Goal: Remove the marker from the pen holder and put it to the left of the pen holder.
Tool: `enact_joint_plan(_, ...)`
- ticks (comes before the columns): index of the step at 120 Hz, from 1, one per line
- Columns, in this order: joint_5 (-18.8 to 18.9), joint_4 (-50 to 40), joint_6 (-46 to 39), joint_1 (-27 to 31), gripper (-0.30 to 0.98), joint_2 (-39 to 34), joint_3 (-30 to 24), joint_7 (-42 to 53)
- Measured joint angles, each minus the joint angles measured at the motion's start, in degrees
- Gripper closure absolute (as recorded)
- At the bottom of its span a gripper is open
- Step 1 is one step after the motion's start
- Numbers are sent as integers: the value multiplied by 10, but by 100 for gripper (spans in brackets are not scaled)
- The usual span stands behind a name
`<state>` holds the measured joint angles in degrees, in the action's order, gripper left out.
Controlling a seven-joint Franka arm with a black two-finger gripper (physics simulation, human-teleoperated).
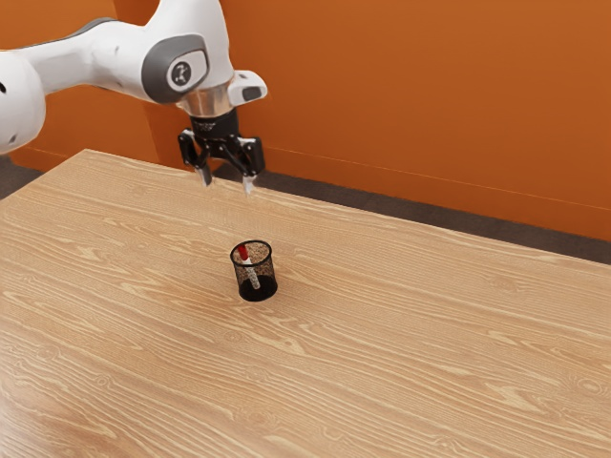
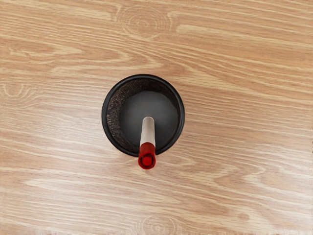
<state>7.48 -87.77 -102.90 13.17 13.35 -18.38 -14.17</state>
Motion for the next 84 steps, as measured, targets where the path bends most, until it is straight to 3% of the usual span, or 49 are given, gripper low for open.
enact_joint_plan(47, -18, -80, 0, -3, 2, 1, 1, -2)
enact_joint_plan(84, -26, -34, -28, 3, 24, 95, 4, 5)
